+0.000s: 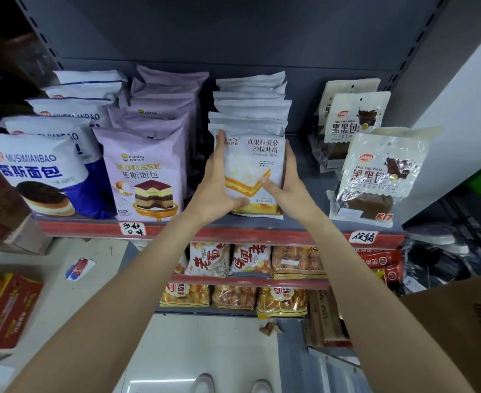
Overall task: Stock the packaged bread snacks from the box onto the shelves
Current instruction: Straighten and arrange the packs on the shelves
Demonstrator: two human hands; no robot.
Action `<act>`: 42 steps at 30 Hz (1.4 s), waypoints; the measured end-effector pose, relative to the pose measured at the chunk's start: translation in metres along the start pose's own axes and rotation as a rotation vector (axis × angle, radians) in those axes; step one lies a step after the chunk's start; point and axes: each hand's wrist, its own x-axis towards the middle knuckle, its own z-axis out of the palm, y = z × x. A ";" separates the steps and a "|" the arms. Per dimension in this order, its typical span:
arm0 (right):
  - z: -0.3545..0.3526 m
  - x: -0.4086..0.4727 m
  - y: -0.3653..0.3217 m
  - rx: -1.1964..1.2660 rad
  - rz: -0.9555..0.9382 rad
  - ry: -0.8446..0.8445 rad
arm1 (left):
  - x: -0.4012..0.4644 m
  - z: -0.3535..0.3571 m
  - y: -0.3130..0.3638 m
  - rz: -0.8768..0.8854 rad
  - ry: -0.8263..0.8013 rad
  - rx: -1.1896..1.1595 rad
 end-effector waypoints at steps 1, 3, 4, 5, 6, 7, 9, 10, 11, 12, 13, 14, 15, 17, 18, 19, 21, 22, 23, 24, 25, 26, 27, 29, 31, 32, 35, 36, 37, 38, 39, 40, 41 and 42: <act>0.000 -0.001 0.000 0.021 0.014 0.007 | -0.001 0.000 0.000 0.007 0.008 0.010; 0.003 0.000 0.000 0.058 0.029 0.017 | -0.003 0.001 0.000 0.022 0.017 0.013; 0.006 0.000 0.000 0.052 0.021 0.017 | -0.003 0.001 0.000 0.025 0.019 0.002; 0.009 0.000 -0.001 0.035 0.006 0.017 | -0.004 0.001 0.000 0.026 0.020 -0.017; 0.011 0.000 0.000 0.025 -0.005 0.018 | -0.004 0.002 0.001 0.024 0.017 -0.041; 0.011 -0.001 -0.001 0.023 -0.012 0.020 | -0.005 0.002 0.002 0.020 0.013 -0.067; 0.010 -0.002 -0.001 0.021 -0.032 0.015 | -0.007 0.002 0.005 0.004 0.010 -0.111; 0.009 -0.003 -0.002 0.023 -0.041 0.004 | -0.008 0.001 0.008 -0.007 0.010 -0.123; 0.008 -0.004 -0.004 0.034 -0.046 -0.009 | -0.009 0.000 0.011 -0.017 0.011 -0.126; 0.006 -0.005 -0.007 0.049 -0.048 -0.020 | -0.011 0.000 0.015 -0.027 0.015 -0.119; 0.006 -0.006 -0.010 0.051 -0.049 -0.023 | -0.014 -0.001 0.020 -0.037 0.026 -0.104; 0.004 -0.009 -0.013 0.028 -0.045 -0.016 | -0.018 -0.001 0.026 -0.051 0.047 -0.081; 0.002 -0.013 -0.016 -0.022 -0.037 0.002 | -0.024 -0.001 0.034 -0.070 0.071 -0.048; -0.008 -0.028 -0.024 -0.138 -0.060 0.064 | -0.039 0.000 0.052 -0.120 0.122 0.038; -0.015 -0.039 -0.029 -0.177 -0.090 0.105 | -0.047 0.001 0.062 -0.122 0.160 0.079; -0.023 -0.050 -0.033 -0.202 -0.116 0.150 | -0.056 0.003 0.073 -0.089 0.209 0.104; -0.043 -0.074 -0.043 -0.198 -0.149 0.238 | -0.070 0.008 0.093 0.037 0.290 0.095; -0.054 -0.087 -0.046 -0.176 -0.153 0.278 | -0.075 0.013 0.102 0.084 0.305 0.071; -0.064 -0.099 -0.049 -0.155 -0.142 0.317 | -0.078 0.018 0.110 0.103 0.304 0.036; -0.074 -0.110 -0.050 -0.137 -0.116 0.363 | -0.079 0.024 0.118 0.098 0.288 -0.017; -0.083 -0.119 -0.050 -0.117 -0.077 0.419 | -0.079 0.032 0.123 0.082 0.256 -0.080; -0.092 -0.126 -0.049 -0.092 -0.032 0.485 | -0.076 0.040 0.127 0.066 0.213 -0.139; -0.101 -0.129 -0.048 -0.066 0.012 0.552 | -0.072 0.049 0.131 0.048 0.160 -0.183; -0.119 -0.125 -0.045 -0.062 0.095 0.656 | -0.059 0.072 0.135 -0.010 0.045 -0.235; -0.137 -0.112 -0.044 -0.126 0.185 0.666 | -0.041 0.096 0.137 -0.073 -0.038 -0.241; -0.148 -0.101 -0.044 -0.152 0.227 0.630 | -0.031 0.107 0.137 -0.095 -0.062 -0.224; -0.182 -0.071 -0.047 -0.331 0.239 0.417 | -0.001 0.131 0.136 -0.110 -0.084 -0.175; -0.196 -0.063 -0.048 -0.462 0.197 0.352 | 0.007 0.137 0.135 -0.103 -0.084 -0.185; -0.210 -0.057 -0.048 -0.581 0.145 0.305 | 0.014 0.141 0.135 -0.091 -0.085 -0.201; -0.224 -0.051 -0.046 -0.673 0.101 0.272 | 0.020 0.146 0.136 -0.071 -0.090 -0.215; -0.236 -0.046 -0.044 -0.730 0.078 0.246 | 0.024 0.150 0.139 -0.043 -0.105 -0.228; -0.247 -0.042 -0.040 -0.762 0.078 0.219 | 0.027 0.154 0.141 -0.012 -0.125 -0.248; -0.254 -0.038 -0.035 -0.775 0.097 0.187 | 0.028 0.159 0.143 0.012 -0.139 -0.268; -0.258 -0.034 -0.030 -0.766 0.133 0.150 | 0.029 0.162 0.145 0.023 -0.143 -0.277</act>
